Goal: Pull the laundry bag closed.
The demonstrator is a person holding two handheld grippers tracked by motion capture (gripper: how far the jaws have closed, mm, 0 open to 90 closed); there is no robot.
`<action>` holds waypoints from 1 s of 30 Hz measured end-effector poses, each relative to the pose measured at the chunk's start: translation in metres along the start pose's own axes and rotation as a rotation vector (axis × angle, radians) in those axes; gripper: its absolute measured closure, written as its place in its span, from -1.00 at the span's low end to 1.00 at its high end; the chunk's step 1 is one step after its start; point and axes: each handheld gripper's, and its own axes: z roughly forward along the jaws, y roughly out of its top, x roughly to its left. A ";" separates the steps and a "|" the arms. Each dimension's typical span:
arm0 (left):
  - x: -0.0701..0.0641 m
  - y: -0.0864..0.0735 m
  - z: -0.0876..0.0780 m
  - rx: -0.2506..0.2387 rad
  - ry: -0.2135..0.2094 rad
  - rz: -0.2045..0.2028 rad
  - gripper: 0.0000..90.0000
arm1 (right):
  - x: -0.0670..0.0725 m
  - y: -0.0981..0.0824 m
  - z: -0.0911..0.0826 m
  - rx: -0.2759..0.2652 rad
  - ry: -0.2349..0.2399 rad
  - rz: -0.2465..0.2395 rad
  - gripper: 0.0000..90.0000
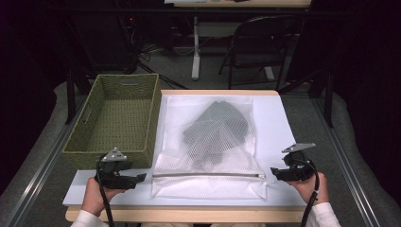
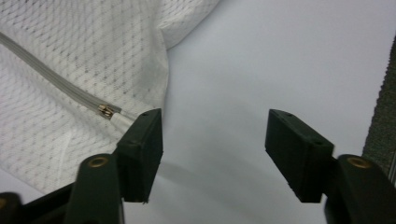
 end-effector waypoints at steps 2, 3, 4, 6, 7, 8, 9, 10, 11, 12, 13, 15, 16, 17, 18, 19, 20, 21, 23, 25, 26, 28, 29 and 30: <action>0.005 -0.004 -0.004 -0.010 0.022 -0.008 -0.46 | -0.002 -0.001 0.000 -0.009 -0.004 0.000 -0.29; 0.008 -0.006 -0.007 -0.009 0.027 -0.018 -0.48 | -0.004 -0.001 0.000 -0.015 -0.009 0.004 -0.32; 0.010 -0.008 -0.009 -0.017 0.040 -0.032 -0.50 | -0.005 -0.001 -0.001 -0.019 -0.012 0.010 -0.34; 0.017 -0.013 -0.014 -0.020 0.055 -0.057 -0.53 | -0.009 -0.002 0.000 -0.021 -0.015 0.016 -0.42; 0.020 -0.016 -0.016 -0.022 0.063 -0.070 -0.53 | -0.011 -0.003 0.000 -0.025 -0.014 0.020 -0.45; 0.025 -0.019 -0.018 -0.027 0.073 -0.086 -0.54 | -0.012 -0.004 0.001 -0.024 -0.021 0.029 -0.52; 0.030 -0.021 -0.021 -0.015 0.073 -0.093 -0.55 | -0.014 -0.004 0.001 -0.025 -0.023 0.034 -0.54; 0.035 -0.024 -0.022 -0.004 0.075 -0.107 -0.57 | -0.016 -0.005 0.001 -0.028 -0.027 0.036 -0.56; 0.035 -0.024 -0.022 -0.004 0.075 -0.107 -0.58 | -0.016 -0.005 0.001 -0.028 -0.027 0.036 -0.56; 0.042 -0.029 -0.024 0.008 0.100 -0.120 -0.58 | -0.018 -0.006 0.001 -0.034 -0.032 0.045 -0.60; 0.046 -0.033 -0.024 0.014 0.117 -0.129 -0.59 | -0.021 -0.007 0.002 -0.043 -0.032 0.053 -0.63; 0.056 -0.039 -0.025 0.024 0.134 -0.163 -0.62 | -0.025 -0.009 0.005 -0.053 -0.038 0.065 -0.67; 0.059 -0.041 -0.024 0.033 0.138 -0.169 -0.62 | -0.026 -0.010 0.006 -0.051 -0.041 0.065 -0.68; 0.061 -0.042 -0.023 0.039 0.148 -0.175 -0.63 | -0.028 -0.010 0.007 -0.052 -0.050 0.064 -0.68; 0.063 -0.043 -0.021 0.035 0.154 -0.185 -0.64 | -0.029 -0.011 0.010 -0.058 -0.046 0.070 -0.68; 0.064 -0.044 -0.019 0.040 0.152 -0.186 -0.65 | -0.031 -0.012 0.012 -0.055 -0.052 0.069 -0.69; 0.065 -0.044 -0.018 0.046 0.153 -0.185 -0.65 | -0.032 -0.013 0.015 -0.053 -0.045 0.074 -0.69; 0.066 -0.044 -0.017 0.059 0.153 -0.180 -0.66 | -0.033 -0.014 0.016 -0.050 -0.047 0.072 -0.70; 0.068 -0.044 -0.013 0.075 0.147 -0.184 -0.67 | -0.034 -0.015 0.021 -0.039 -0.048 0.065 -0.73; 0.070 -0.045 -0.011 0.078 0.146 -0.190 -0.69 | -0.035 -0.015 0.025 -0.031 -0.048 0.064 -0.77; 0.071 -0.045 -0.011 0.076 0.144 -0.200 -0.69 | -0.035 -0.015 0.026 -0.028 -0.047 0.062 -0.79; 0.073 -0.046 -0.010 0.073 0.144 -0.207 -0.72 | -0.036 -0.013 0.029 -0.016 -0.057 0.050 -0.85; 0.073 -0.046 -0.010 0.075 0.145 -0.210 -0.73 | -0.035 -0.012 0.031 -0.009 -0.064 0.046 -0.87; 0.073 -0.046 -0.010 0.072 0.144 -0.215 -0.73 | -0.035 -0.011 0.033 0.000 -0.071 0.037 -0.90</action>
